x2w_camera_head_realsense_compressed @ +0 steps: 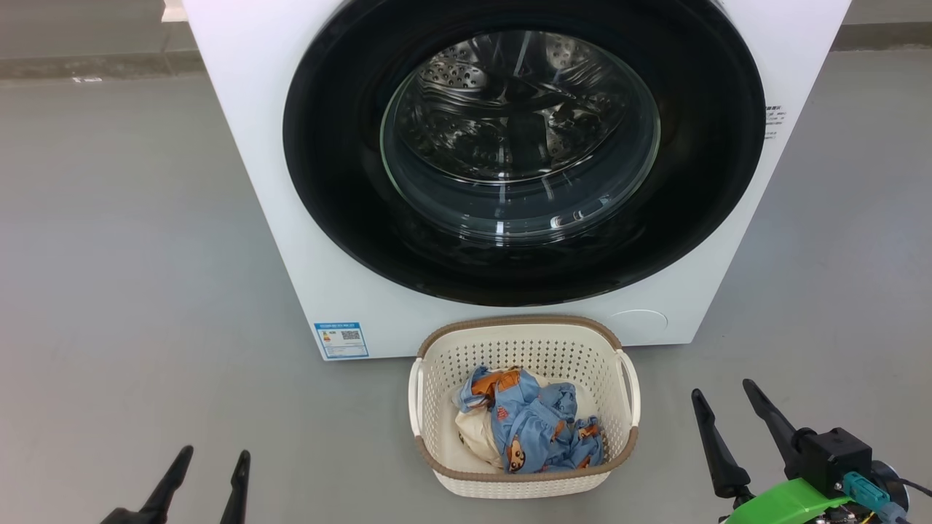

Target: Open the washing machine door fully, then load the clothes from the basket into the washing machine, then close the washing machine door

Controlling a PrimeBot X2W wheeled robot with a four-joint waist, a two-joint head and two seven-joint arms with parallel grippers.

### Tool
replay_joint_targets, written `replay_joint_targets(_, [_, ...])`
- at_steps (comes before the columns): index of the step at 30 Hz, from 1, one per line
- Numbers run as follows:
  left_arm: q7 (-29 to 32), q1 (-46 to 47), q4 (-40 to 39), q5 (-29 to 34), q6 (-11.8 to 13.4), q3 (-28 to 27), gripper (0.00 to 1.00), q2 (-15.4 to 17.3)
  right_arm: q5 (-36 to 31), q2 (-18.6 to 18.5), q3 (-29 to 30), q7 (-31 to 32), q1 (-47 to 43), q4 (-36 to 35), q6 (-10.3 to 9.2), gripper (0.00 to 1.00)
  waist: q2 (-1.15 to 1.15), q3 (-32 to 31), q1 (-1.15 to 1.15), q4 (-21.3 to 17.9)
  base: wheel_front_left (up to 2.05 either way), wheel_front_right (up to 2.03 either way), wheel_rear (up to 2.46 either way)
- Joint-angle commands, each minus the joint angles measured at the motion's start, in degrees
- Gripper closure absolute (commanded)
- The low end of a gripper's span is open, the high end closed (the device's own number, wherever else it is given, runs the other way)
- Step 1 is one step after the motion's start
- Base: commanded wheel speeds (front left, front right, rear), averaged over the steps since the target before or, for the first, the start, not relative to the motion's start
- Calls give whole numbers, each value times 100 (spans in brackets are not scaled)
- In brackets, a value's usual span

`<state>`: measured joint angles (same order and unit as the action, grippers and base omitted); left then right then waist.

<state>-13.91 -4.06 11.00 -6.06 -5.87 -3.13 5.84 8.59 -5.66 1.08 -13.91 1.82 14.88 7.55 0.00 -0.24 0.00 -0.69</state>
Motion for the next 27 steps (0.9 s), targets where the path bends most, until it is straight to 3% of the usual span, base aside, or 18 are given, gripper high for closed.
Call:
replay_joint_targets(1, [-108, 65, -181, 248, -28, -252, 0, 67, -239, -31, -84, -108, 225, -171, -6, 0, 0, 1, 0, -5, 0, 0, 0])
replay_joint_targets(27, [-108, 116, 43, 271, -122, -594, 0, -139, -266, -57, -58, -108, 239, -174, -6, 0, 0, -23, 0, -26, 1, 1, -2])
